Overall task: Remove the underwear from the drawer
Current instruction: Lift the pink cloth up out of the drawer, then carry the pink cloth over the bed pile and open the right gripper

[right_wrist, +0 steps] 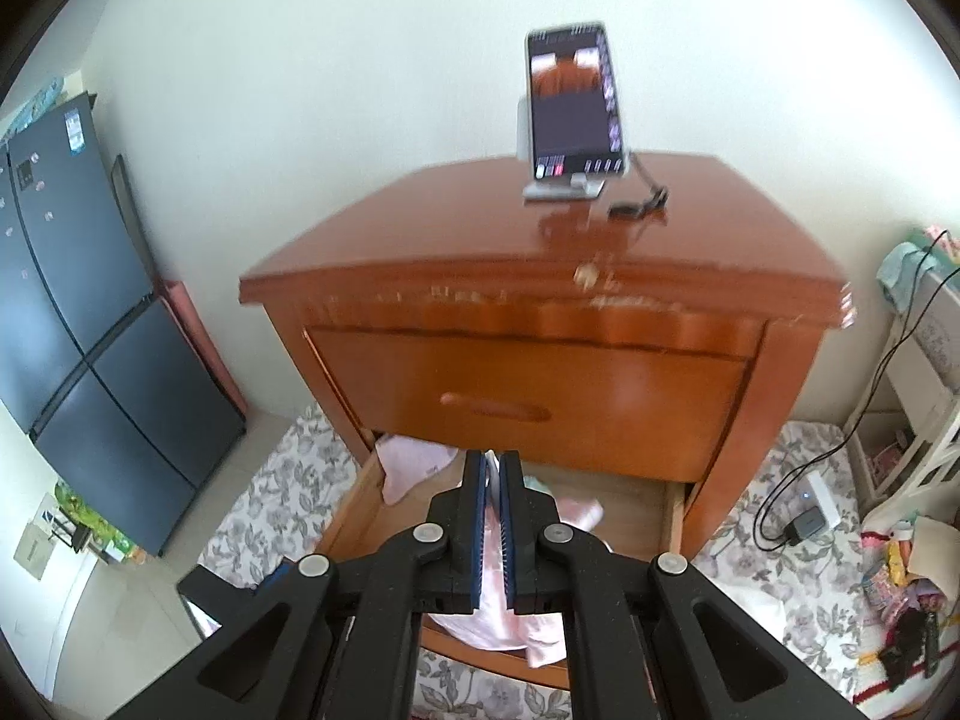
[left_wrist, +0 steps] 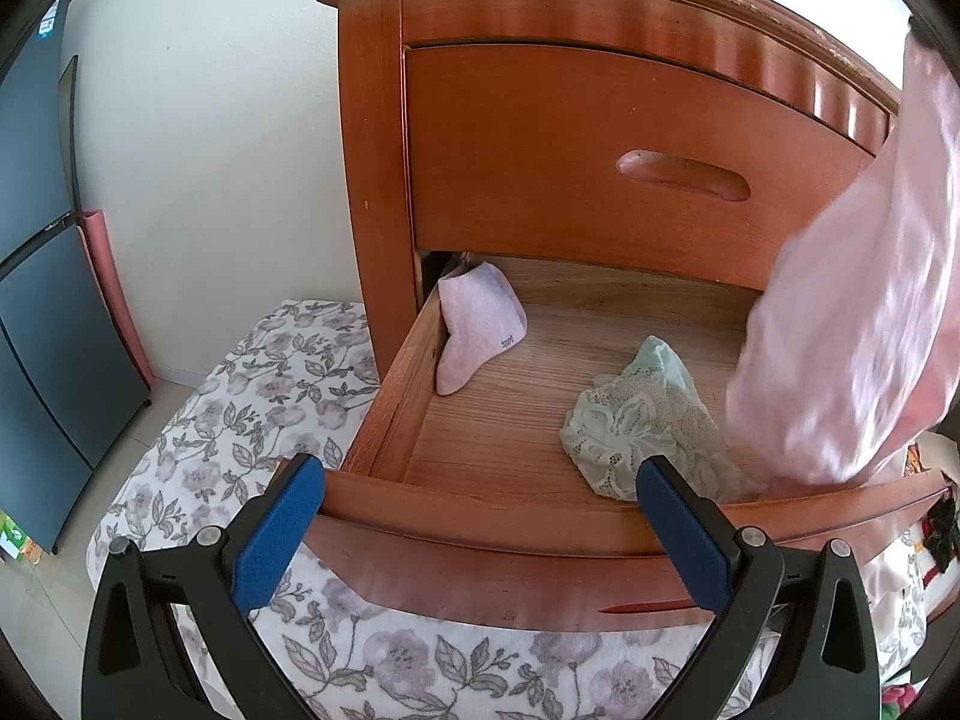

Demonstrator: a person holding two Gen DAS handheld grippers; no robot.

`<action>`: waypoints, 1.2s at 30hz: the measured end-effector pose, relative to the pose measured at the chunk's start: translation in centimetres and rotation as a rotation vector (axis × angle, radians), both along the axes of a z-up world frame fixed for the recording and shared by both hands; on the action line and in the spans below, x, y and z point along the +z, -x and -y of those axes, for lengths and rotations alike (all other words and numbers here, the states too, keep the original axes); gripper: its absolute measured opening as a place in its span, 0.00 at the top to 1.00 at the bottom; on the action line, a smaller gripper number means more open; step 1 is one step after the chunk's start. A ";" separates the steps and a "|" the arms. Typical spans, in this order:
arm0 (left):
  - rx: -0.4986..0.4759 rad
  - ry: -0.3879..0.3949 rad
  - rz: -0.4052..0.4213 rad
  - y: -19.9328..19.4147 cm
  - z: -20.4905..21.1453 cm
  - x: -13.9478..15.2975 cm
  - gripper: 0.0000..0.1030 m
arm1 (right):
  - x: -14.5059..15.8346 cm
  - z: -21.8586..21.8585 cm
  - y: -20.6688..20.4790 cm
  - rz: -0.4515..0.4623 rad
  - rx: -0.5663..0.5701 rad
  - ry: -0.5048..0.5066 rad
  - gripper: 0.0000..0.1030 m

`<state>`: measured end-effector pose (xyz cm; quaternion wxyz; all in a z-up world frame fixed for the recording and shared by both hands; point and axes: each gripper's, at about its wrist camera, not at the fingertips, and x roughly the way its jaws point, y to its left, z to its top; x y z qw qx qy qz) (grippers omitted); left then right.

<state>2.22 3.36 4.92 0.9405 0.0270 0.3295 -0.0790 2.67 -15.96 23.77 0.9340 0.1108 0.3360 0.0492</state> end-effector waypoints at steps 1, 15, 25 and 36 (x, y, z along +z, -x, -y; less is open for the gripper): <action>0.001 0.000 0.000 0.1 0.0 0.0 0.00 | 0.4 0.1 0.3 0.009 -0.005 0.003 0.96; 0.004 -0.001 0.000 0.1 -0.1 0.0 0.00 | 7.9 1.9 3.9 0.154 -0.088 0.009 0.96; 0.004 -0.001 0.000 0.1 0.0 0.0 0.00 | 10.1 5.0 7.3 0.182 -0.168 0.060 0.96; 0.005 -0.001 0.000 0.1 0.0 0.0 0.00 | 8.3 11.1 10.5 0.141 -0.298 0.063 0.95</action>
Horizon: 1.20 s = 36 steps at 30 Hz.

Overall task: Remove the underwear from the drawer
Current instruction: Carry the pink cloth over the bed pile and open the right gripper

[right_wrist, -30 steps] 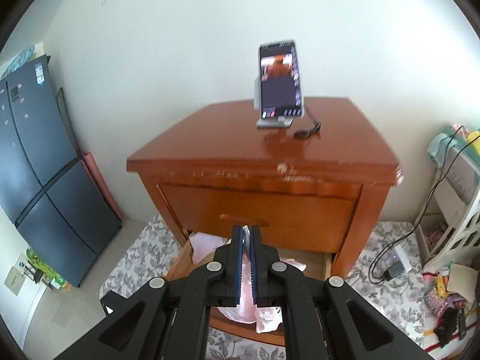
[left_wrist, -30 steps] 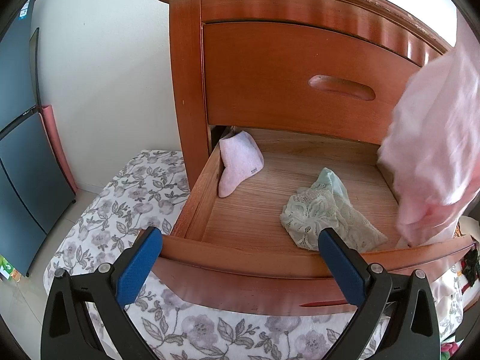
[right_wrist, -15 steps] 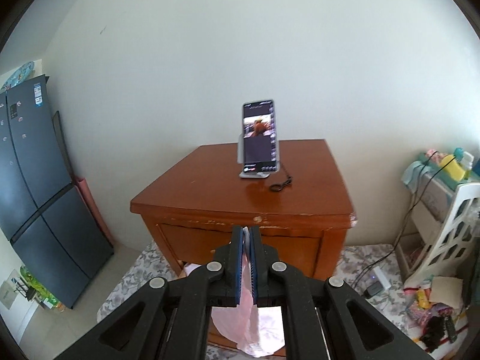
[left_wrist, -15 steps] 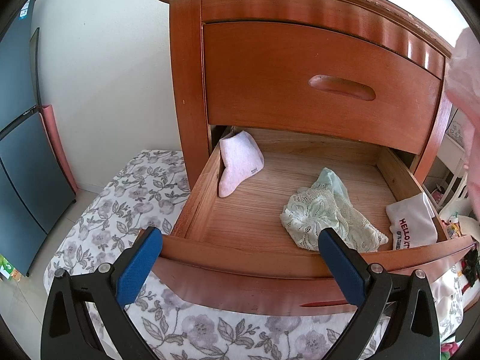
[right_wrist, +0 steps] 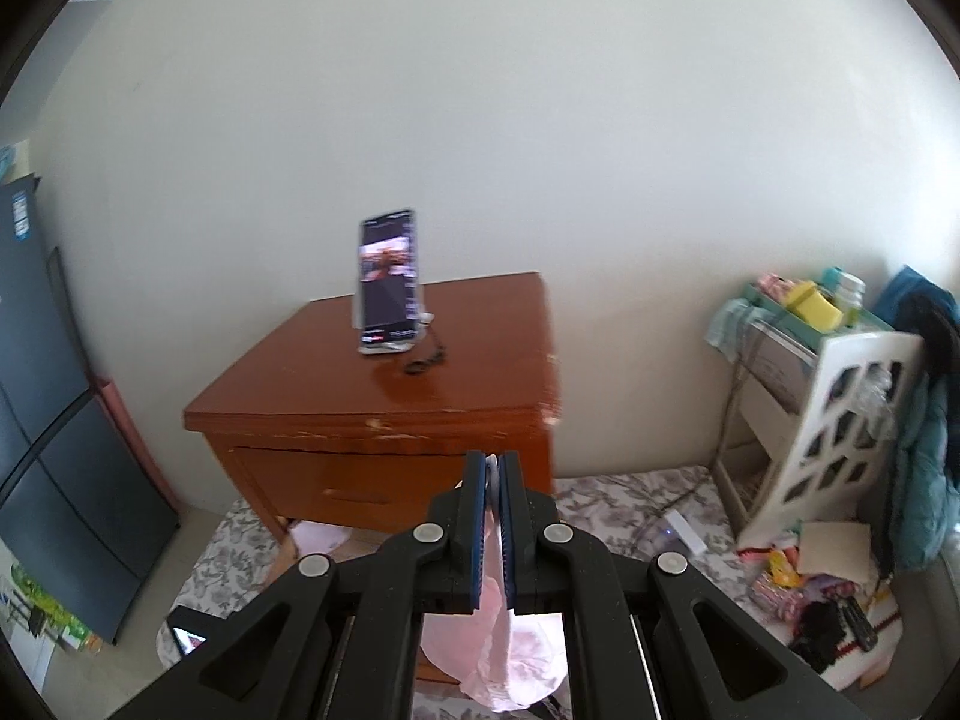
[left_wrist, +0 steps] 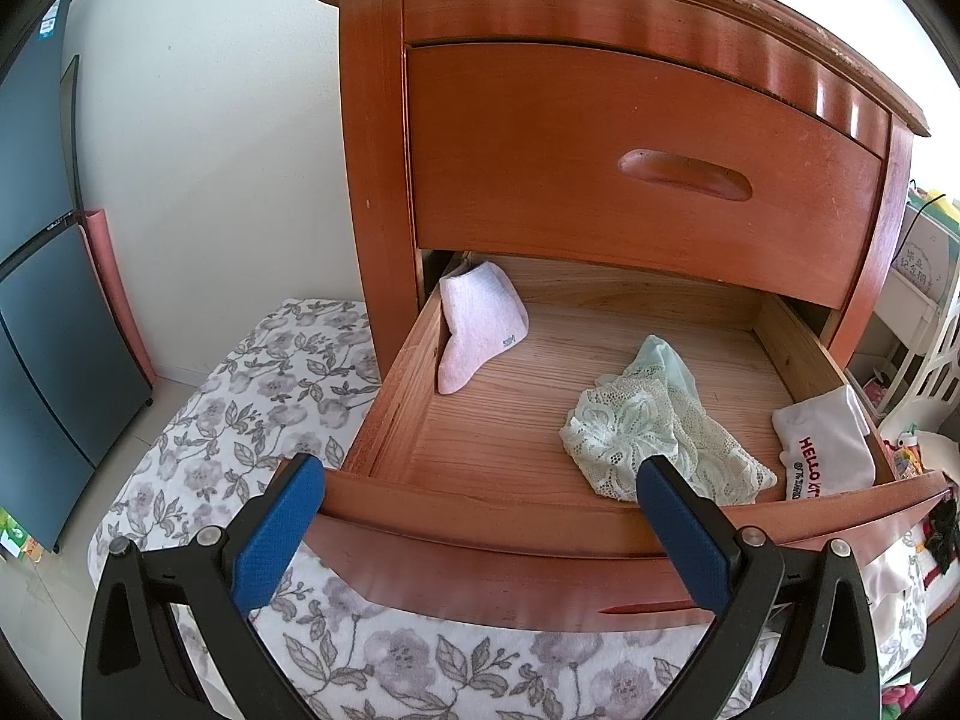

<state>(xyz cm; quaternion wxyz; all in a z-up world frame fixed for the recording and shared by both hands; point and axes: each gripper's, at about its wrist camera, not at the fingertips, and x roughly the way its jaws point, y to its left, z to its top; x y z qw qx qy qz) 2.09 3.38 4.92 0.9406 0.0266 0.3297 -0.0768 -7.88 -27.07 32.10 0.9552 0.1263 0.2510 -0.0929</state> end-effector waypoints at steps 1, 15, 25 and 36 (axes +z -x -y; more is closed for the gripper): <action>0.000 0.000 0.000 0.0 0.0 0.0 0.00 | -0.3 0.5 0.2 -0.005 -0.010 -0.002 0.95; 0.001 0.000 0.000 0.0 0.0 0.0 0.00 | -10.7 6.5 0.2 -0.223 -0.131 -0.069 0.95; 0.000 0.000 -0.001 0.0 0.0 0.1 0.00 | -24.6 8.5 -2.7 -0.469 -0.170 -0.204 0.95; 0.000 -0.001 -0.001 0.0 -0.1 0.1 0.00 | -34.1 8.6 -2.5 -0.620 -0.210 -0.278 0.95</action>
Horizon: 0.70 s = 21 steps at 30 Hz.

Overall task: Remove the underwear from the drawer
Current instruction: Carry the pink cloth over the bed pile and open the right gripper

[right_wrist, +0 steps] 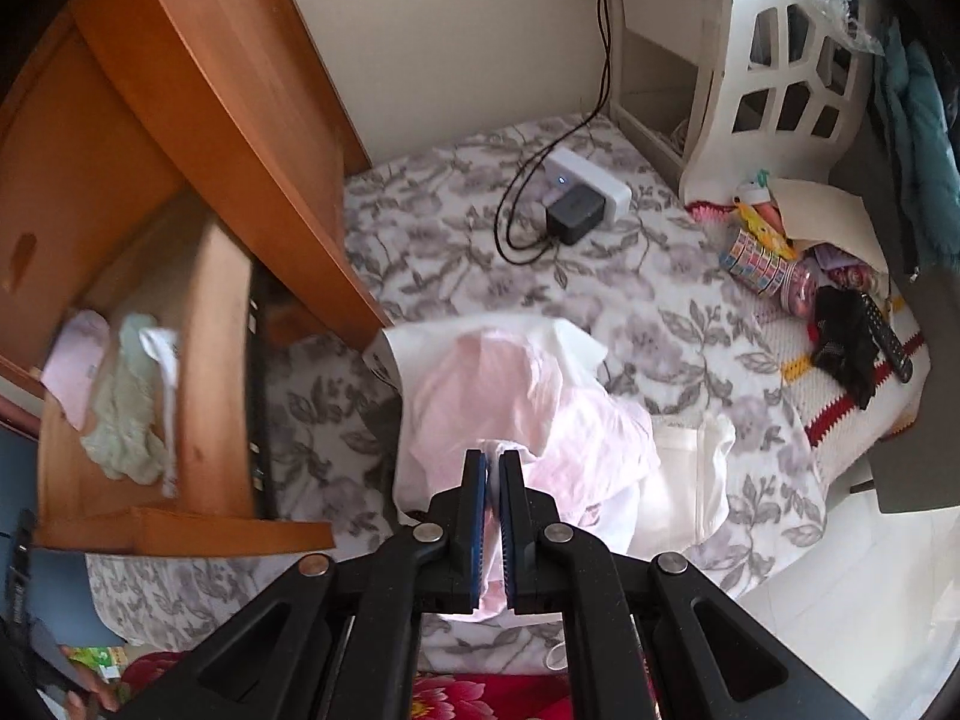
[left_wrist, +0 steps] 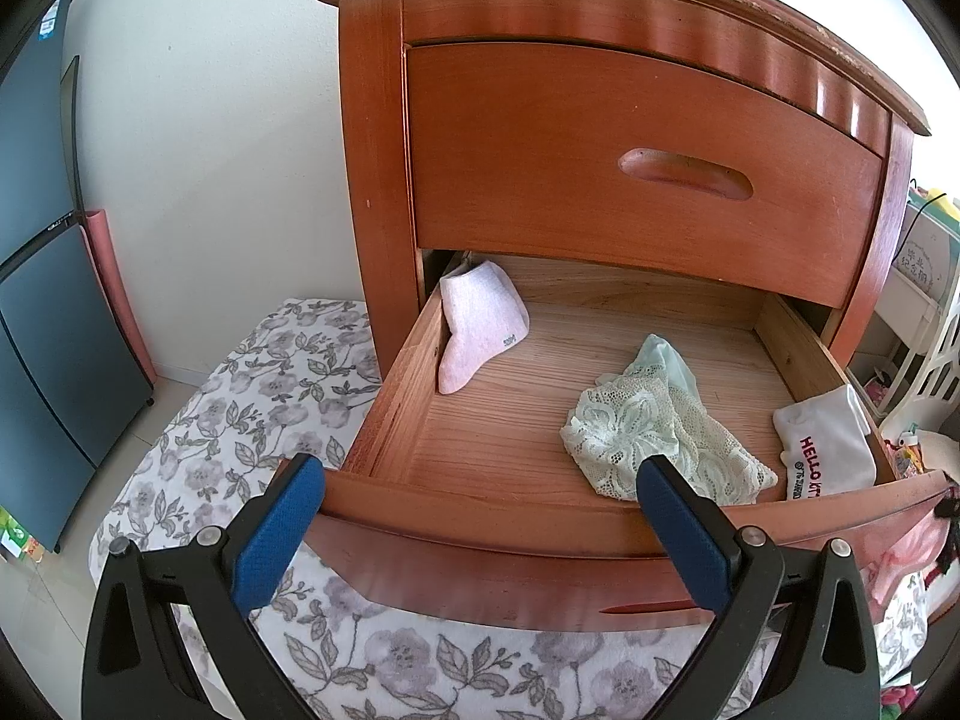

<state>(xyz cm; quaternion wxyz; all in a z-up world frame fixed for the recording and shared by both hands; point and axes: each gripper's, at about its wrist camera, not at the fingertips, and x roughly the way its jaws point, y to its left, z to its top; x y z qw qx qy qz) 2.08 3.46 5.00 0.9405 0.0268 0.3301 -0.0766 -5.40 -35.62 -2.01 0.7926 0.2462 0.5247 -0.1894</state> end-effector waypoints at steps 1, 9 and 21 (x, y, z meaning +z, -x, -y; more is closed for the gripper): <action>0.000 0.000 0.000 0.0 0.0 0.0 0.00 | -0.5 -0.3 0.0 -0.011 0.006 0.004 0.95; 0.000 0.000 0.000 0.0 0.0 0.0 0.00 | -3.1 -2.2 0.1 -0.036 0.041 -0.013 0.93; 0.000 0.000 0.000 0.0 0.1 0.0 0.00 | -3.2 -3.0 0.1 -0.056 0.067 0.012 0.42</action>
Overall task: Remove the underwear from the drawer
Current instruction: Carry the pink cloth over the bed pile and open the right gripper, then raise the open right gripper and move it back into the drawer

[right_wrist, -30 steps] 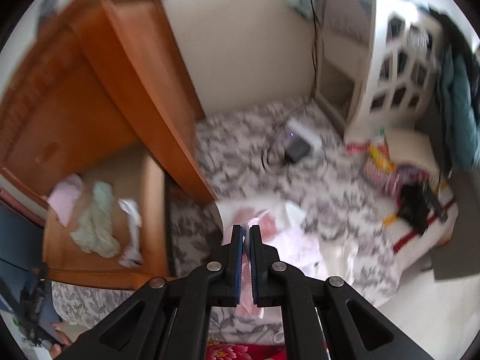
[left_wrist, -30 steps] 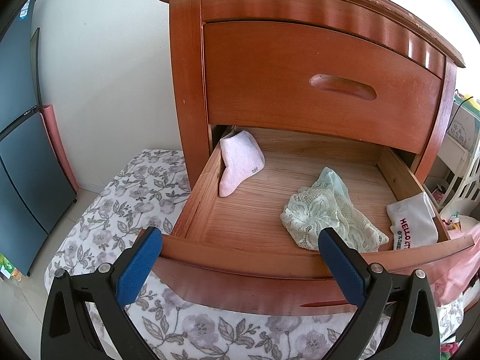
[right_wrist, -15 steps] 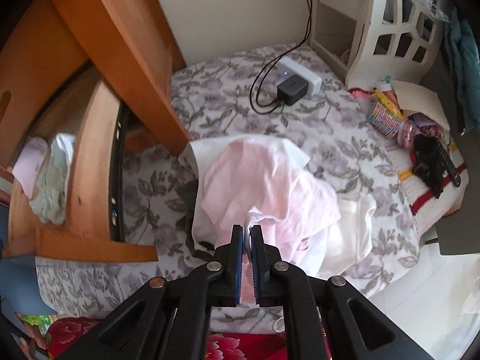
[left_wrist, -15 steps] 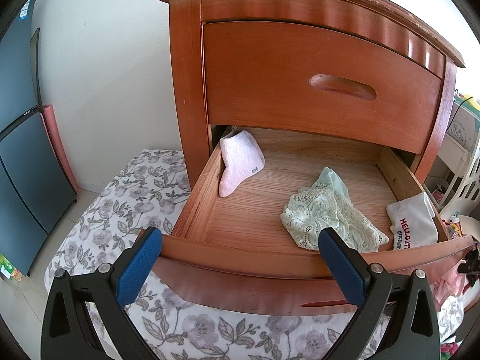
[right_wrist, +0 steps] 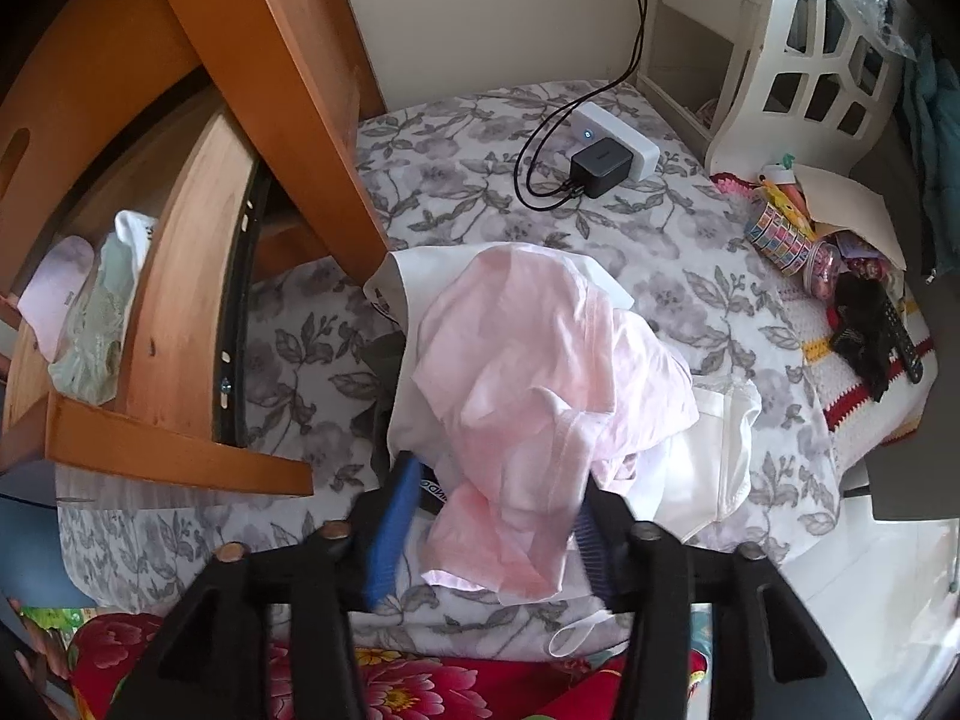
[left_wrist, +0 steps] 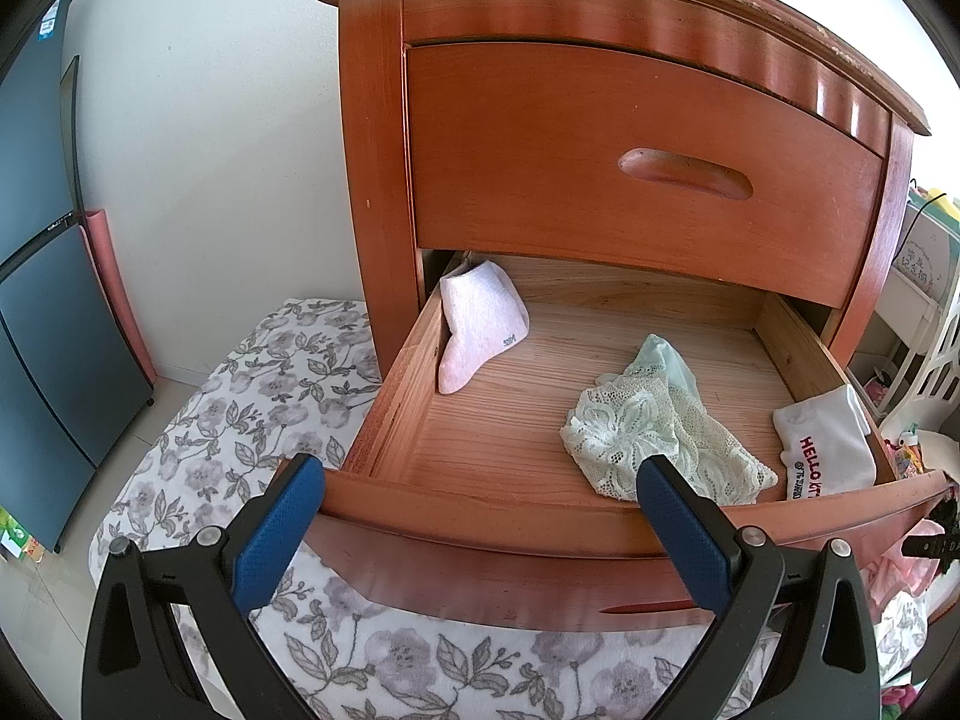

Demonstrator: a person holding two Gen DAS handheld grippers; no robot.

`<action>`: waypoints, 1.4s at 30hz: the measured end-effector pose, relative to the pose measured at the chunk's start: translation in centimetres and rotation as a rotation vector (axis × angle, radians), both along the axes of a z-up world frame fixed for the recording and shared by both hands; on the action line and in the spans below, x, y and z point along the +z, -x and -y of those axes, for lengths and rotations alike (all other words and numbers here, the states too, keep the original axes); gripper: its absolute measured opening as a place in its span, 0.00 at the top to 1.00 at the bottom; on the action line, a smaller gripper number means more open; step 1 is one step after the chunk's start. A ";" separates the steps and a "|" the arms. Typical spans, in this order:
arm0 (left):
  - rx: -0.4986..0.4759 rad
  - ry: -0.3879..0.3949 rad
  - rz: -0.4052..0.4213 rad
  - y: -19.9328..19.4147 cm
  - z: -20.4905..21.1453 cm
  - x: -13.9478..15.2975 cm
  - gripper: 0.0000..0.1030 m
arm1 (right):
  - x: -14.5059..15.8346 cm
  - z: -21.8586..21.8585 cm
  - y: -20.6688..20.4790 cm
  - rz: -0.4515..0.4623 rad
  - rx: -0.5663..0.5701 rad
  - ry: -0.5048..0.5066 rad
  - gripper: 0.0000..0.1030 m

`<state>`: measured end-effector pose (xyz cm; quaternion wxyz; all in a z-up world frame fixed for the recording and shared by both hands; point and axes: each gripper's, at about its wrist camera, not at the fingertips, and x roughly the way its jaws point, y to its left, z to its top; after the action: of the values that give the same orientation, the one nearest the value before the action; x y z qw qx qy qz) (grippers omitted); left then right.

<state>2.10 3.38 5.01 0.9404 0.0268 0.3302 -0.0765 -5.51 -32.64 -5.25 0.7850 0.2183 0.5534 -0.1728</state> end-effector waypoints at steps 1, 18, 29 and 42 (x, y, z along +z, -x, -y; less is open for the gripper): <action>0.000 0.000 0.000 0.0 0.0 0.0 0.00 | 0.1 0.0 0.0 0.000 -0.001 0.004 0.37; 0.000 0.000 0.000 0.0 0.0 0.0 0.00 | 0.9 0.5 0.2 0.007 -0.030 0.057 0.00; 0.000 0.000 0.000 0.0 0.0 0.0 0.00 | 2.8 1.0 0.8 0.029 -0.044 0.104 0.00; 0.000 0.001 0.000 0.1 0.0 0.0 0.00 | 9.1 -0.8 0.2 0.132 0.007 0.148 0.00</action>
<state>2.04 3.41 4.98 0.9405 0.0264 0.3299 -0.0768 -5.66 -31.88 3.88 0.8344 0.1685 0.4869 -0.1958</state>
